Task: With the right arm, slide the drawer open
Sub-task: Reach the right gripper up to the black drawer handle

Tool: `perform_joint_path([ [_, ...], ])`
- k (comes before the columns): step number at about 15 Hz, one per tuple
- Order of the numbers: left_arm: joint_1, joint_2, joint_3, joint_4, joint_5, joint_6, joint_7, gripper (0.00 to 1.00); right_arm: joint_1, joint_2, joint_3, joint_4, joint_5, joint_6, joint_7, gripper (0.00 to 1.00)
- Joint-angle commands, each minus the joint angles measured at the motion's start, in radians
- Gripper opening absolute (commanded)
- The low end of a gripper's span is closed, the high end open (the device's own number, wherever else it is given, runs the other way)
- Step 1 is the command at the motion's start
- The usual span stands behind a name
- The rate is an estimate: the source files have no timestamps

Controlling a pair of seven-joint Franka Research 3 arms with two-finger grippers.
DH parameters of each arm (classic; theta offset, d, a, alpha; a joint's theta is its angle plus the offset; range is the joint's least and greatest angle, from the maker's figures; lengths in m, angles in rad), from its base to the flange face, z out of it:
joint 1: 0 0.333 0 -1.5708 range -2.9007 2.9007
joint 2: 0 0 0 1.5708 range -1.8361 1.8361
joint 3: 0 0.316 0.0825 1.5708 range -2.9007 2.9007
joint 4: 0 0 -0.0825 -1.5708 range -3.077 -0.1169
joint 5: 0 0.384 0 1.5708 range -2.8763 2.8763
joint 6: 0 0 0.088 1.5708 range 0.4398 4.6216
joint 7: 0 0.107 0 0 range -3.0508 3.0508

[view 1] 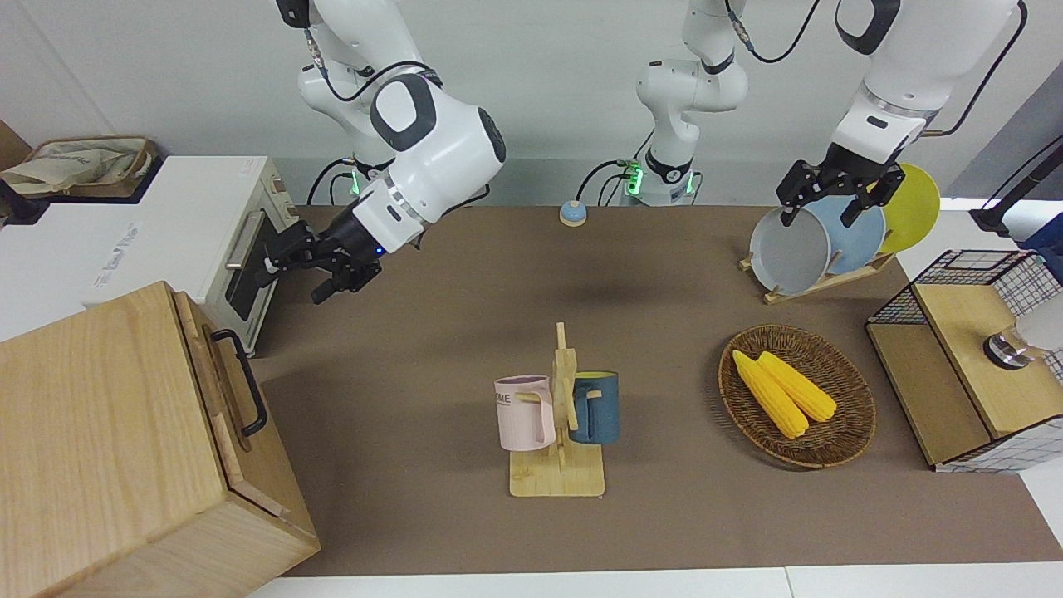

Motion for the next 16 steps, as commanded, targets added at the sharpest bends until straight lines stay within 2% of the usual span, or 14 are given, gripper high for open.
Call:
perform_joint_path([
  [1,-0.017,0.012,0.016,0.02,0.015,0.001,0.006,1.0,-0.002,0.054,0.002,-0.024,-0.159,0.026,0.086,0.985],
  [6,-0.017,0.012,0.016,0.02,0.014,0.001,0.006,1.0,-0.007,0.096,0.001,-0.084,-0.323,0.024,0.222,0.981],
  [11,-0.017,0.012,0.016,0.02,0.014,0.001,0.006,1.0,-0.016,0.139,-0.016,-0.107,-0.432,0.015,0.291,0.979],
  [13,-0.017,0.012,0.016,0.02,0.014,0.001,0.006,1.0,-0.018,0.153,-0.04,-0.111,-0.462,0.018,0.328,0.979],
  [16,-0.017,0.012,0.016,0.02,0.014,0.001,0.006,1.0,-0.022,0.162,-0.044,-0.111,-0.485,0.022,0.333,0.975],
])
